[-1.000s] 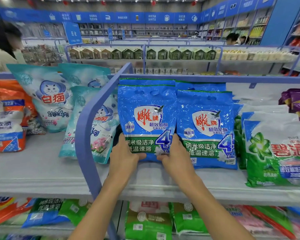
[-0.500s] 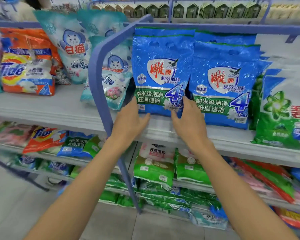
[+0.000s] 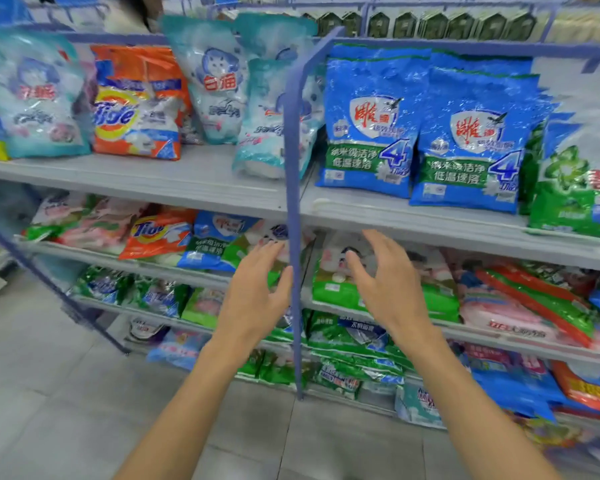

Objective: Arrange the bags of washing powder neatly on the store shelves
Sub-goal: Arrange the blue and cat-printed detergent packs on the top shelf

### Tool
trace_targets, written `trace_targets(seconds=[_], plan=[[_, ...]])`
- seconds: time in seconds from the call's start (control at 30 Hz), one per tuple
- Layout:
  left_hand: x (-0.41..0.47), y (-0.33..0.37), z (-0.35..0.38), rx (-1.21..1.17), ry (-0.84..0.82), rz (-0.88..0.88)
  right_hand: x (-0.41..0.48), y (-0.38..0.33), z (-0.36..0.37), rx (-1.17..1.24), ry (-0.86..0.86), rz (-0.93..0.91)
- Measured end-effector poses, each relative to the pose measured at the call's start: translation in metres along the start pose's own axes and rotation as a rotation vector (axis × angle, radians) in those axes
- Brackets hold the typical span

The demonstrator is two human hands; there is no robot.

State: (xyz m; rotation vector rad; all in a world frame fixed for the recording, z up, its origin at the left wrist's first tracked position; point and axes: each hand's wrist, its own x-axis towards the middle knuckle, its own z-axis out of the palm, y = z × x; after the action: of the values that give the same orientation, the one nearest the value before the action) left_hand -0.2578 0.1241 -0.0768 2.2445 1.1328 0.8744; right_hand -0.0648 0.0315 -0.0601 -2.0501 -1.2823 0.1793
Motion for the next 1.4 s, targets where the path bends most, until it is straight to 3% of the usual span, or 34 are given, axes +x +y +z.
trace_targets(seconds=[0.33, 0.6, 1.1, 1.4], plan=[[-0.139, -0.078, -0.088, -0.062, 0.093, -0.303, -0.102, -0.067, 0.087, 0.076, -0.223, -0.006], [-0.158, -0.116, -0.117, -0.112, 0.171, -0.400, -0.117, -0.096, 0.139, 0.118, -0.322, -0.016], [-0.022, -0.206, -0.107, -0.124, 0.084, -0.438, -0.001, -0.108, 0.239, 0.158, -0.357, 0.067], [0.096, -0.313, -0.061, -0.113, -0.046, -0.425, 0.091, -0.121, 0.347, 0.210, -0.279, 0.186]])
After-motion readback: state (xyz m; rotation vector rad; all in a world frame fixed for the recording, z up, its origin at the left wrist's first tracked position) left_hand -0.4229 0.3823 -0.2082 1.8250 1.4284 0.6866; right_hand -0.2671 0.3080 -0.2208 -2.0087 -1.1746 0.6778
